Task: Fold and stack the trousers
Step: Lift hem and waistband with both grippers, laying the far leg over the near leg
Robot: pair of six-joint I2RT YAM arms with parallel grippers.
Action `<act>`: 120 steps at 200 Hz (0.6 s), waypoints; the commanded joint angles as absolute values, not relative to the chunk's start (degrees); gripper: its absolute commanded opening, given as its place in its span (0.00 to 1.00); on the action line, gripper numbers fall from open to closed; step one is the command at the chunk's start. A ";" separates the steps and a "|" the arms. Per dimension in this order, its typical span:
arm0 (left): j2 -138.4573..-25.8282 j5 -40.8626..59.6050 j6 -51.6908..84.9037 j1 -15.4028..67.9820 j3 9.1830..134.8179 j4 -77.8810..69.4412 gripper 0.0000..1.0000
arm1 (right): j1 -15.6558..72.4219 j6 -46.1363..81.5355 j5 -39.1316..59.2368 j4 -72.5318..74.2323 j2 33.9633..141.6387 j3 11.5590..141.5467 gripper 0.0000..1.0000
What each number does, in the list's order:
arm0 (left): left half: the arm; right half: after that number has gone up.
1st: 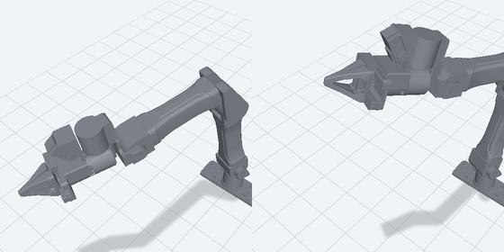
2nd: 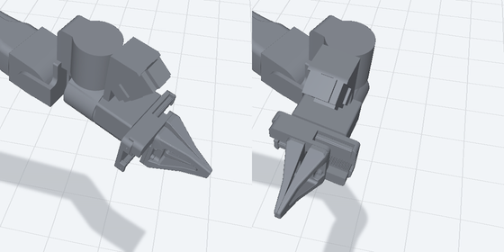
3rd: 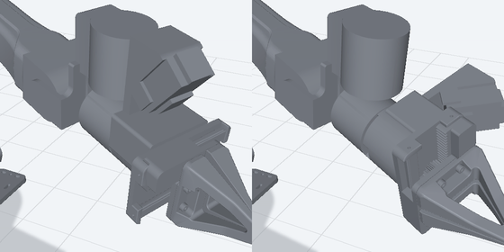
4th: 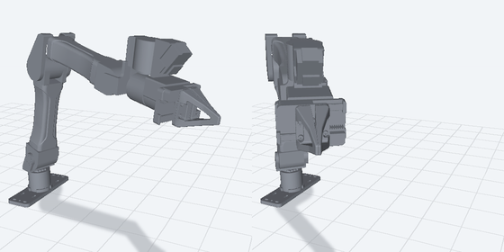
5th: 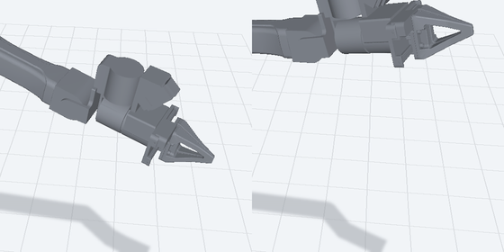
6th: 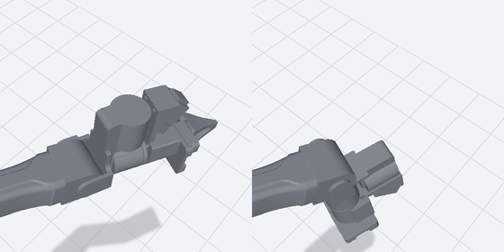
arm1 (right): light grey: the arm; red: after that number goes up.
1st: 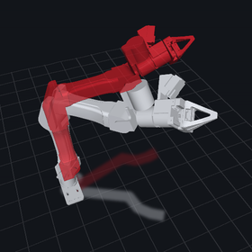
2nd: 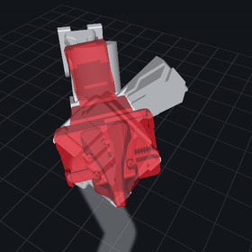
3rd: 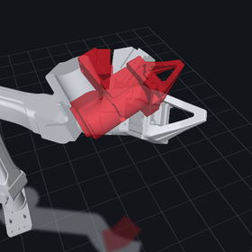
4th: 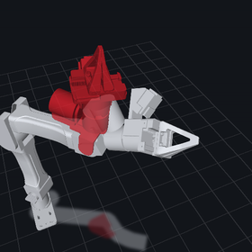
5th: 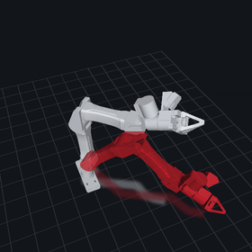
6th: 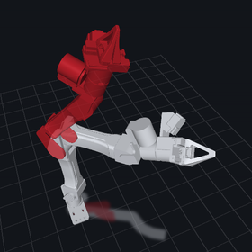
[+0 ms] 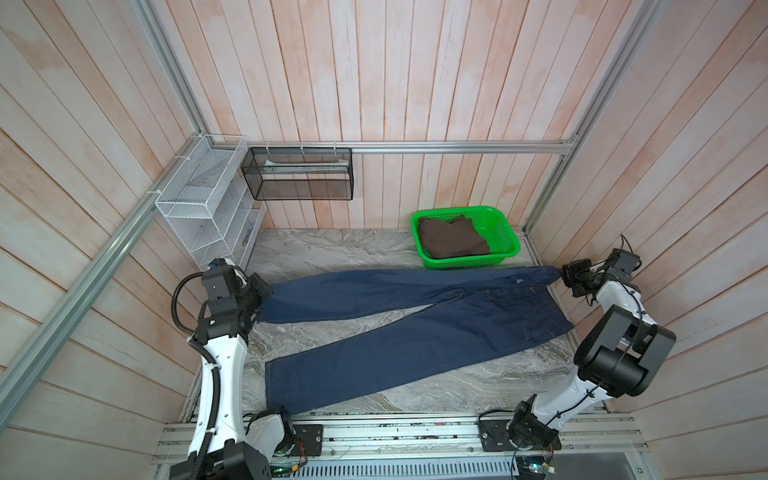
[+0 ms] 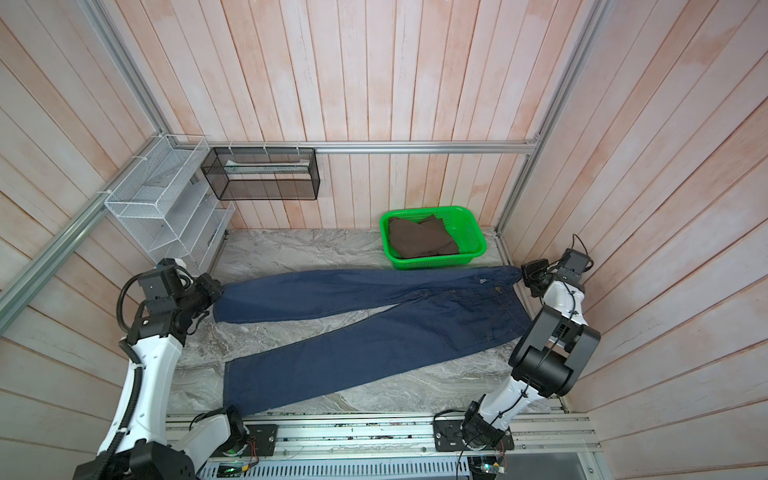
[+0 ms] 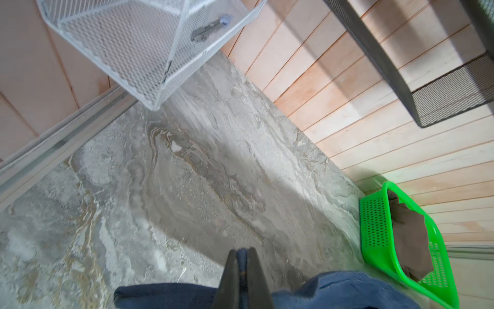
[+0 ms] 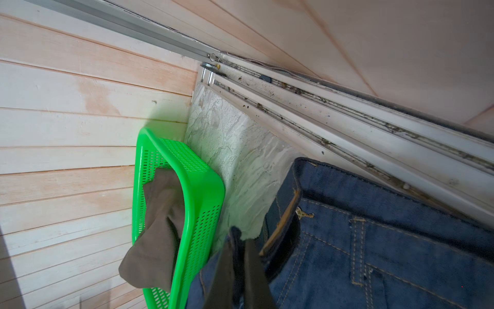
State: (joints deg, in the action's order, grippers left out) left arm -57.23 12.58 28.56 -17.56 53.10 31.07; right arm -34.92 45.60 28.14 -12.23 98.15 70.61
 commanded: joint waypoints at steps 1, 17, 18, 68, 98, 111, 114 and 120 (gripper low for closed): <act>-53.95 11.73 28.47 -17.67 50.82 34.23 0.00 | -36.03 41.60 26.25 -11.77 94.89 67.97 0.00; -51.71 11.69 28.48 -17.64 49.59 35.61 0.00 | -36.63 39.69 25.72 -11.26 92.80 65.85 0.00; -51.56 11.69 28.52 -17.61 49.49 35.64 0.00 | -36.64 39.57 25.65 -11.26 92.68 65.75 0.00; -45.06 9.40 29.50 -17.67 48.72 39.99 0.00 | -39.73 38.01 25.90 -11.00 86.07 61.23 0.00; -41.53 7.39 30.12 -17.73 49.82 42.43 0.00 | -40.46 37.35 24.83 -12.77 82.31 61.60 0.00; -40.23 6.50 30.23 -17.75 49.88 43.74 0.00 | -40.93 36.30 23.72 -13.78 80.70 61.48 0.00; -39.79 6.31 30.28 -17.71 49.85 43.85 0.00 | -41.06 36.04 23.47 -13.86 80.27 61.25 0.00; -39.04 6.16 30.27 -17.80 49.61 44.37 0.00 | -41.40 35.51 23.02 -13.99 79.38 60.87 0.00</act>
